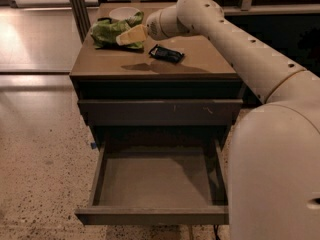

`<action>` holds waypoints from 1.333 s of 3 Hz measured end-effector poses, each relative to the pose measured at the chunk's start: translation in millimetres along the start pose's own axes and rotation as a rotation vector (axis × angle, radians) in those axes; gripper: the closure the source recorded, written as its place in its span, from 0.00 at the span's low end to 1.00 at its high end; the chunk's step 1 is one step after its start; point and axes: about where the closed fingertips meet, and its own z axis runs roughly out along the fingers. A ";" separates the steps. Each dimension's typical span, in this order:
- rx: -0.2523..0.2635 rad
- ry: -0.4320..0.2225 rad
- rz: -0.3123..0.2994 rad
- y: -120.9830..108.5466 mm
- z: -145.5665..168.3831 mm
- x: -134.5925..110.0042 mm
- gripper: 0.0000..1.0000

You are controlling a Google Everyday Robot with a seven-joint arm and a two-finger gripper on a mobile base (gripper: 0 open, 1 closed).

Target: Place green rice chip bag into middle drawer

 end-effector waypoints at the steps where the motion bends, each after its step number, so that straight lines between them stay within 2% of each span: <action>1: -0.029 -0.015 0.011 0.7 18.7 1.8 0.00; 4: -0.083 -0.048 0.032 12.4 62.3 -0.2 0.00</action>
Offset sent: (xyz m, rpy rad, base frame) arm 0.0261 0.0383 -0.0187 0.0826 -0.0013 0.0599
